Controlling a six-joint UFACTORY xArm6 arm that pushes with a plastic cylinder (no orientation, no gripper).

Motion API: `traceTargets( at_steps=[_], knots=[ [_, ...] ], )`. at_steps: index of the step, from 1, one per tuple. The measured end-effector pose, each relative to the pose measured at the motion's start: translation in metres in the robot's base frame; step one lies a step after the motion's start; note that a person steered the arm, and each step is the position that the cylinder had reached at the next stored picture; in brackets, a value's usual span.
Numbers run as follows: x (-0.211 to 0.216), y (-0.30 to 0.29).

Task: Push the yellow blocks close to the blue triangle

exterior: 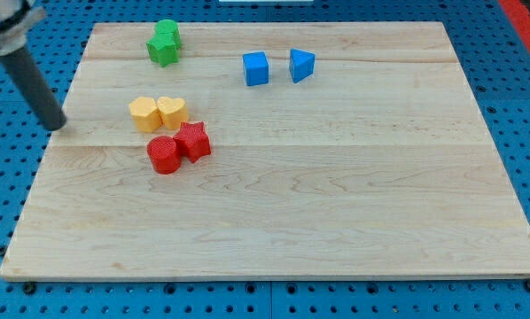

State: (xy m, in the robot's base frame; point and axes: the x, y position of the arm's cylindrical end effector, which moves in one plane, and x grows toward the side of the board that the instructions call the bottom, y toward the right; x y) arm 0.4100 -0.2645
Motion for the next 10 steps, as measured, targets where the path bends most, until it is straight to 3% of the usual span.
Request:
traceTargets(
  at_steps=[2,5,7,10],
  knots=[
    [-0.014,0.141],
    [-0.010,0.273],
    [-0.007,0.334],
    [-0.053,0.326]
  ],
)
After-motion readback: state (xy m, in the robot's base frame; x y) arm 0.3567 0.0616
